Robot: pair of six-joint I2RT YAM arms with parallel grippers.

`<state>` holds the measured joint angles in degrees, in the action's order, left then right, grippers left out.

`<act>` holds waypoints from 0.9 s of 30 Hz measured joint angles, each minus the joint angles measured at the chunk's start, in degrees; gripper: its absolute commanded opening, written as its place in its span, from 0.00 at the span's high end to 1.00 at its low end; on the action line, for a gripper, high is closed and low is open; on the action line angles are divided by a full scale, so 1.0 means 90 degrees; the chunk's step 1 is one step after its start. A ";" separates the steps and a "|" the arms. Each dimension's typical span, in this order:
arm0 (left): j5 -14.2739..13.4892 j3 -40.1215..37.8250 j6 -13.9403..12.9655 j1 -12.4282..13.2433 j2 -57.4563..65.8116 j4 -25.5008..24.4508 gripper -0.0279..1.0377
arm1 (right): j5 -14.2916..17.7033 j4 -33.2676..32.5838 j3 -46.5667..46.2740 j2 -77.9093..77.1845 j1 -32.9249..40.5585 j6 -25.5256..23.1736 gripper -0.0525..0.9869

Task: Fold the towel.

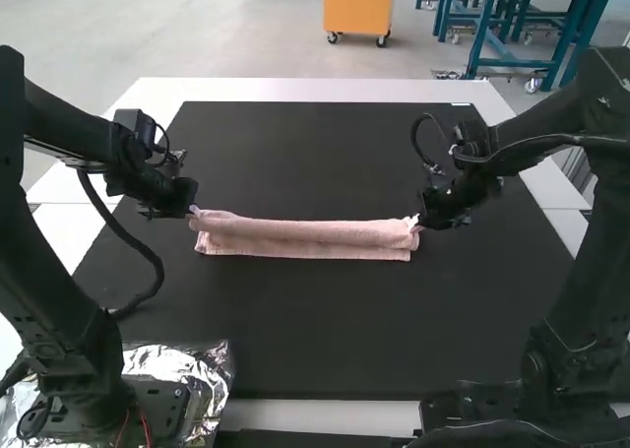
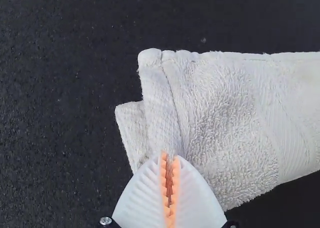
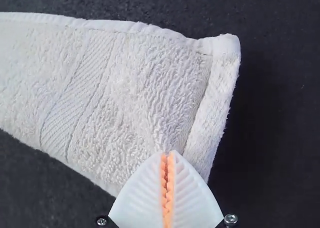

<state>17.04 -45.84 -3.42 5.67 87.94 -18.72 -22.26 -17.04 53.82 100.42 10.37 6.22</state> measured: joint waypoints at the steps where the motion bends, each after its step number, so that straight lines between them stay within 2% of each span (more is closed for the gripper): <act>1: -0.0024 0.0085 0.0000 0.0000 -0.0063 0.0022 0.95 | -0.0010 0.0002 -0.0053 0.0000 0.0000 0.0000 0.97; 5: -0.0080 0.0406 0.0000 0.0000 -0.0214 0.0153 0.95 | -0.0041 0.0027 -0.0223 0.0000 0.0000 0.0002 0.96; 6: -0.0085 0.0503 0.0000 0.0000 -0.0228 0.0255 0.89 | -0.0051 0.0068 -0.0260 0.0000 0.0000 0.0000 0.85; 7: -0.0090 0.0571 0.0002 0.0000 -0.0228 0.0338 0.73 | -0.0053 0.0114 -0.0284 0.0000 0.0000 -0.0002 0.68; 8: -0.0112 0.0622 0.0010 0.0000 -0.0226 0.0406 0.44 | -0.0051 0.0138 -0.0294 0.0000 0.0000 -0.0005 0.57; 9: -0.0146 0.0648 0.0022 0.0000 -0.0226 0.0432 0.21 | -0.0046 0.0141 -0.0296 0.0000 0.0002 -0.0007 0.45; 10: -0.0172 0.0658 0.0036 0.0002 -0.0226 0.0444 0.07 | -0.0034 0.0143 -0.0296 -0.0005 0.0000 -0.0015 0.25; 11: -0.0199 0.0658 0.0053 0.0002 -0.0226 0.0452 0.05 | -0.0029 0.0141 -0.0294 -0.0027 0.0000 -0.0010 0.15; 13: -0.0228 0.0656 0.0092 0.0012 -0.0226 0.0471 0.05 | 0.0012 0.0136 -0.0289 -0.0121 0.0000 -0.0002 0.07; 19: -0.0226 0.0500 0.0209 0.0129 -0.0226 0.0500 0.06 | 0.0092 0.0146 0.0015 -0.0551 0.0000 0.0000 0.07; 27: -0.0223 0.0226 0.0617 0.0262 -0.0226 0.0709 0.06 | 0.0138 0.0345 -0.0138 -0.0503 0.0080 -0.0049 0.08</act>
<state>15.03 -43.81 2.13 8.03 85.91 -12.34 -21.02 -13.93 52.58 95.90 11.09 5.78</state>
